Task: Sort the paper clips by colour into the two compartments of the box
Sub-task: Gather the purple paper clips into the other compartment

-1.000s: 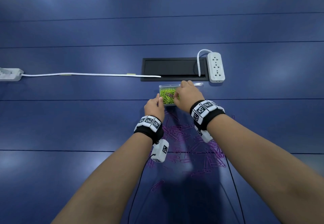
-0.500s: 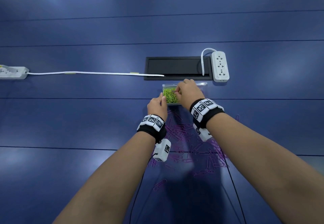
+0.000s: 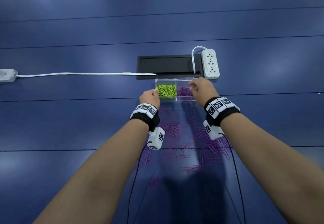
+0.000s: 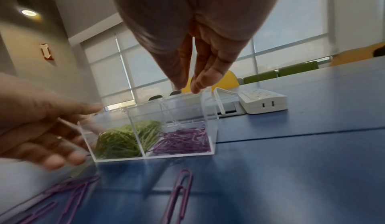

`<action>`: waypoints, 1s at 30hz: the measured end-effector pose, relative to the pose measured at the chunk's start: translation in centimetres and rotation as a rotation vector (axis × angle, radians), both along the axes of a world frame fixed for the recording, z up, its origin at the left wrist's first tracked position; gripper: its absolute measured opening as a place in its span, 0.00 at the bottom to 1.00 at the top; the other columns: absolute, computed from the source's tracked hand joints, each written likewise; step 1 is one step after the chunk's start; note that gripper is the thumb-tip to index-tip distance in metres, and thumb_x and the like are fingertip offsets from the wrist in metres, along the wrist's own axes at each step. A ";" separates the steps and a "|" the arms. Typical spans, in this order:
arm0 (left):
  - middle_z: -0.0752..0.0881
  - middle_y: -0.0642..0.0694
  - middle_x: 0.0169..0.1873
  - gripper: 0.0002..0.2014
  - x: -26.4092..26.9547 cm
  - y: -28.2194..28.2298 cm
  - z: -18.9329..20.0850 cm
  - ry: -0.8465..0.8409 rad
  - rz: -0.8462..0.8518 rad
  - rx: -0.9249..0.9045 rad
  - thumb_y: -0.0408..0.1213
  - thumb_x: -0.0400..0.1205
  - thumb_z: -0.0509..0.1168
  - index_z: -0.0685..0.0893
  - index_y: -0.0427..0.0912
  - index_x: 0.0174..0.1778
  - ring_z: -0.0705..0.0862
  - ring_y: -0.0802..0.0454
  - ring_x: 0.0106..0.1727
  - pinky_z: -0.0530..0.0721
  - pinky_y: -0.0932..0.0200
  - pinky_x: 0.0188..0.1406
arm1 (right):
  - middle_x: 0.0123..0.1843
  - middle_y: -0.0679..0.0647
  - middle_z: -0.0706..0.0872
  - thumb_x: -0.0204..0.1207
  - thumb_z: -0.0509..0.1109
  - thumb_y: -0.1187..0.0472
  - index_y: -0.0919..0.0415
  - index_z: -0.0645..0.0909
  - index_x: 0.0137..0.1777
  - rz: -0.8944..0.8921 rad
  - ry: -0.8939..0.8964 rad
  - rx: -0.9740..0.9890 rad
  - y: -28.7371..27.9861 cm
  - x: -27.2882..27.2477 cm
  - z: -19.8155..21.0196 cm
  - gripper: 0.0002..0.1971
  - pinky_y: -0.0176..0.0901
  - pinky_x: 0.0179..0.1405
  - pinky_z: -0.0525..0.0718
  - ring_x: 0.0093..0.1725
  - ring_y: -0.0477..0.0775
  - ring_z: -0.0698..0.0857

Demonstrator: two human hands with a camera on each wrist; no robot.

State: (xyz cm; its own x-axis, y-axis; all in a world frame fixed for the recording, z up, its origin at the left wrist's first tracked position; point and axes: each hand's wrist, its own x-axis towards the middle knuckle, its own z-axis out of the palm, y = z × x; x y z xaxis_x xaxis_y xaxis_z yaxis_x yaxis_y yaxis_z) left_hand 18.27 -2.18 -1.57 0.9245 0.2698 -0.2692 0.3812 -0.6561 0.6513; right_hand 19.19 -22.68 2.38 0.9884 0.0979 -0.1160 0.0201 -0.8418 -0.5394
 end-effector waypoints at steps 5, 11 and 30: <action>0.84 0.37 0.45 0.20 -3.0 0.9 -0.7 0.054 0.137 0.010 0.46 0.87 0.52 0.82 0.33 0.45 0.81 0.39 0.44 0.75 0.53 0.43 | 0.52 0.59 0.83 0.78 0.64 0.65 0.63 0.83 0.51 -0.127 -0.029 0.055 -1.8 -3.2 -0.1 0.07 0.39 0.52 0.76 0.50 0.56 0.82; 0.72 0.41 0.65 0.26 -7.0 -0.6 -1.8 0.075 -0.228 0.236 0.48 0.82 0.62 0.72 0.42 0.75 0.71 0.43 0.68 0.75 0.49 0.67 | 0.57 0.62 0.79 0.78 0.65 0.56 0.67 0.81 0.56 -0.069 0.228 -0.143 -1.1 -7.7 -3.5 0.15 0.51 0.59 0.79 0.59 0.63 0.79; 0.76 0.47 0.60 0.19 -11.7 -0.6 -1.3 0.035 -0.621 0.266 0.42 0.80 0.67 0.80 0.46 0.67 0.74 0.48 0.64 0.76 0.52 0.65 | 0.59 0.59 0.77 0.82 0.62 0.60 0.64 0.79 0.59 0.346 0.180 -0.140 2.1 -11.3 -5.2 0.11 0.51 0.66 0.74 0.63 0.59 0.74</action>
